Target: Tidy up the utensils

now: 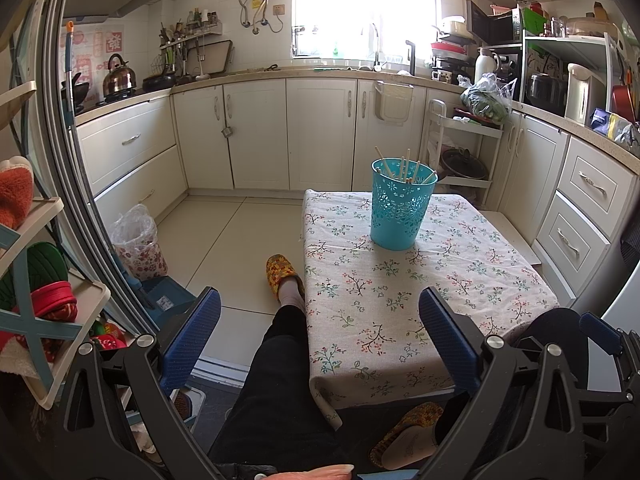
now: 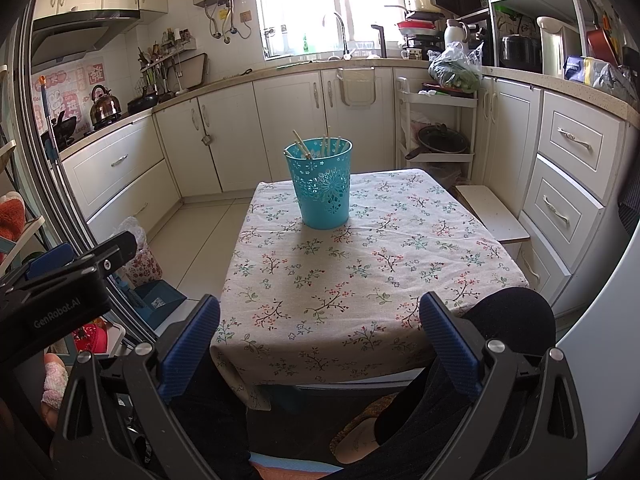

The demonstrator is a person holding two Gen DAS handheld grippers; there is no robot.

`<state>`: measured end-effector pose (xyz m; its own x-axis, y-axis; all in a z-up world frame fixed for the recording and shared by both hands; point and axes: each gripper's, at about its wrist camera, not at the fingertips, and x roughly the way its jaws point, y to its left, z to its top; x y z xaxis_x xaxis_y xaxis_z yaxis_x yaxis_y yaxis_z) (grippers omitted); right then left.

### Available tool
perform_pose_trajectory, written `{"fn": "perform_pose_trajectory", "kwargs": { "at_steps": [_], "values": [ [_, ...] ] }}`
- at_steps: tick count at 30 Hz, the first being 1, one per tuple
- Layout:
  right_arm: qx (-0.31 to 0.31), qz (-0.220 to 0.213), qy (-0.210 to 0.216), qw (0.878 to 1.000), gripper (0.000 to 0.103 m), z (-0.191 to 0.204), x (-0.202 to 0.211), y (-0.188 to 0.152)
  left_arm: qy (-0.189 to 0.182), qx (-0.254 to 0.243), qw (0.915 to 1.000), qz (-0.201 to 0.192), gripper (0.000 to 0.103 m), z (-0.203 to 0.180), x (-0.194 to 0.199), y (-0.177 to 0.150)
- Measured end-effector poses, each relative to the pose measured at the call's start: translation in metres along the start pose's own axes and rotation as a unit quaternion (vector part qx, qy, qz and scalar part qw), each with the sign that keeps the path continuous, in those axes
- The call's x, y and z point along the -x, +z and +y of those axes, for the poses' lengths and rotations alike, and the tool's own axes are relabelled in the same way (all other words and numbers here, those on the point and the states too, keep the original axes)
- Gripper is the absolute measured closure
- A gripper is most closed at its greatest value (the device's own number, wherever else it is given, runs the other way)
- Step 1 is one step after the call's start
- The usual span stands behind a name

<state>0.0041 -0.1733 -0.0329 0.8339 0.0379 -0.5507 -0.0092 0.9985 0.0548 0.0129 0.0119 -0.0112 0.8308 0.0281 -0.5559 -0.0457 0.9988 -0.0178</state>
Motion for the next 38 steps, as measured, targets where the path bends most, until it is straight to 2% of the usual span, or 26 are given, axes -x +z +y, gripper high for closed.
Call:
{"fn": "perform_pose_trajectory", "kwargs": {
  "at_steps": [14, 22, 25, 28, 32, 38],
  "values": [
    [-0.001, 0.001, 0.004, 1.000, 0.008, 0.004, -0.001, 0.002, 0.002, -0.002, 1.0000, 0.005, 0.008, 0.004, -0.003, -0.006],
    [-0.011, 0.017, 0.005, 1.000, 0.008, -0.008, -0.023, 0.007, 0.004, -0.018, 0.9998, 0.004, 0.008, 0.001, -0.026, -0.003],
    [-0.024, 0.035, -0.013, 0.999, 0.008, -0.023, -0.045, 0.012, 0.012, -0.028, 0.9995, 0.013, 0.008, 0.000, -0.050, -0.002],
    [-0.023, 0.046, -0.044, 0.998, 0.008, -0.043, -0.075, 0.024, 0.002, -0.028, 0.9985, 0.046, 0.008, 0.002, -0.084, 0.000],
    [-0.017, 0.079, -0.084, 0.993, 0.008, -0.076, -0.138, 0.042, 0.005, -0.024, 0.9969, 0.074, 0.008, 0.003, -0.124, -0.002],
    [-0.016, 0.160, -0.134, 0.978, 0.008, -0.128, -0.254, 0.054, 0.033, -0.028, 0.9949, 0.092, 0.008, 0.008, -0.178, -0.009]
  ]
}}
